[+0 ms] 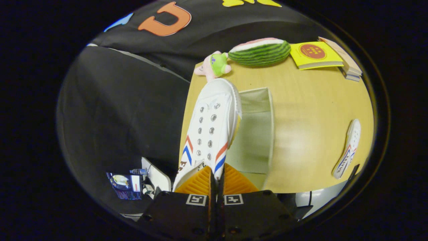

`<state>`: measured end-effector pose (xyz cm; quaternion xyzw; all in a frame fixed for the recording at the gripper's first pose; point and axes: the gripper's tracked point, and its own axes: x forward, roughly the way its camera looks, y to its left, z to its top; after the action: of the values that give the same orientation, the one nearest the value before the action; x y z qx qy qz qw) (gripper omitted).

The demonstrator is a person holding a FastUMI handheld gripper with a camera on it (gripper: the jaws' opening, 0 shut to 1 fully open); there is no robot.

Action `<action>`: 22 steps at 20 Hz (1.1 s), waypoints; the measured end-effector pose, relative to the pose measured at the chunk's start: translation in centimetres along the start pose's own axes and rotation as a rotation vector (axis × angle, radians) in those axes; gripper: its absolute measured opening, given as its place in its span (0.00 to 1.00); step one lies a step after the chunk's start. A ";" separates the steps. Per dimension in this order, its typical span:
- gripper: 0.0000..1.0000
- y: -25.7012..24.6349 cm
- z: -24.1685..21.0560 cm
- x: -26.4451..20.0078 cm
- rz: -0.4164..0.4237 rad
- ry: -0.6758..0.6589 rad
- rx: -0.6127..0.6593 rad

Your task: Open the storage box then place both shoes into the box .Put the left shoe in first, then the right shoe, with the right side of both shoes facing outward in a uniform manner.

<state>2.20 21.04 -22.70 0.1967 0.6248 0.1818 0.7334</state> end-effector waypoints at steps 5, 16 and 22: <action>0.06 0.5 -0.5 5.5 -0.034 0.035 0.045; 0.91 0.9 -1.9 8.8 0.044 0.066 0.202; 0.94 0.0 0.2 3.5 -0.018 -0.092 0.009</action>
<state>2.97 22.81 -25.66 0.2025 0.5930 0.1631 0.7621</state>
